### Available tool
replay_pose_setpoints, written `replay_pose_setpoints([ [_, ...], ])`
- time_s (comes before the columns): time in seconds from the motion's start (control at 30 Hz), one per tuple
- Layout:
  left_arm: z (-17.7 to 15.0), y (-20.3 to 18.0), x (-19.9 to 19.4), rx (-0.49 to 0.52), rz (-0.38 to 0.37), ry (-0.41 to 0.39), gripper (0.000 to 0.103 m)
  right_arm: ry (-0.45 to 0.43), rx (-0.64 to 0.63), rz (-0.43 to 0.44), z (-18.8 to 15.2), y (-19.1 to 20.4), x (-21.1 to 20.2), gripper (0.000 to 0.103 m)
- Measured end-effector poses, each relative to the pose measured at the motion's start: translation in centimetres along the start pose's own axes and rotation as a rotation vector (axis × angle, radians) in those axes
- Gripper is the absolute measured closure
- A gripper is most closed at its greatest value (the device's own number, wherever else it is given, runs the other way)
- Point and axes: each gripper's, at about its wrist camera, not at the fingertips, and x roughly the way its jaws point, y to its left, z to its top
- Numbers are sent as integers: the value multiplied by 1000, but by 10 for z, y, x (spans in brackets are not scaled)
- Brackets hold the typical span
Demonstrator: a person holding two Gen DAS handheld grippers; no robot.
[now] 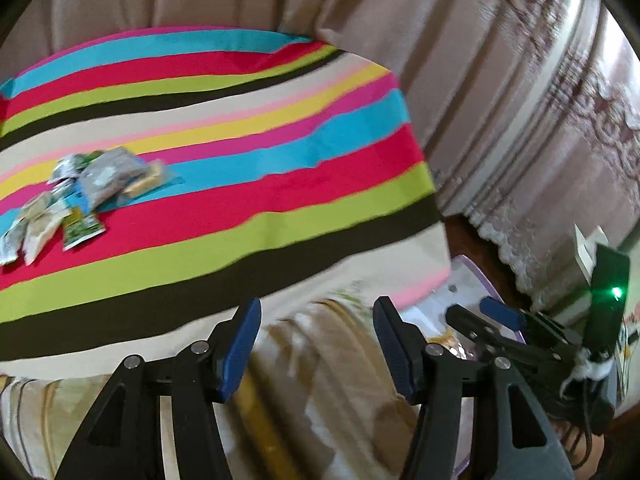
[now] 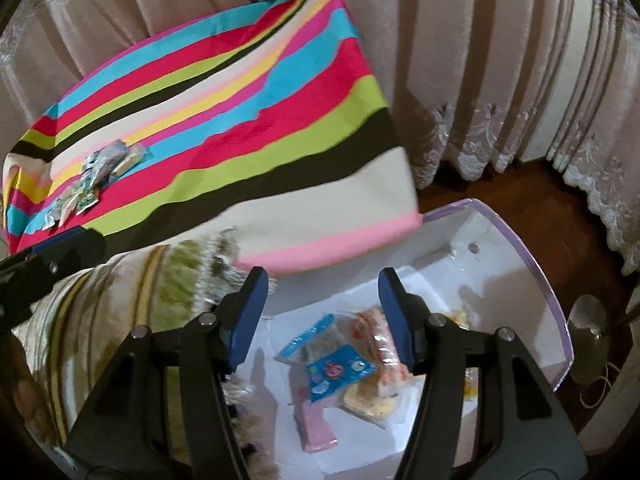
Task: Organize snacks
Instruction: 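Move both open tools back over the snack pile on the bed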
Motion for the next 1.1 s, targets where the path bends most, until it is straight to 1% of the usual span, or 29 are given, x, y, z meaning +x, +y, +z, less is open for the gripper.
replay_pose_setpoints([
  [0.23, 7, 63, -14, -142, 72, -45, 44, 2, -70, 50, 11, 43, 6, 42],
  [0.43, 11, 129, -30, -259, 183, -105, 44, 2, -102, 113, 22, 79, 13, 41],
  [0.53, 13, 167, -39, -324, 240, -127, 44, 5, -104, 147, 30, 93, 18, 34],
  [0.6, 13, 190, -43, -357, 283, -139, 44, 9, -106, 169, 36, 105, 22, 33],
  [0.7, 13, 224, -50, -411, 327, -157, 44, 19, -104, 195, 44, 117, 29, 30],
  [0.8, 15, 248, -55, -439, 362, -173, 44, 21, -108, 215, 52, 132, 34, 30],
  [0.93, 22, 275, -53, -465, 393, -171, 44, 28, -143, 226, 62, 156, 47, 28],
  [1.03, 27, 290, -51, -453, 423, -154, 44, 33, -165, 240, 71, 171, 55, 25],
  [1.1, 30, 299, -46, -454, 428, -134, 44, 37, -171, 251, 78, 181, 62, 23],
])
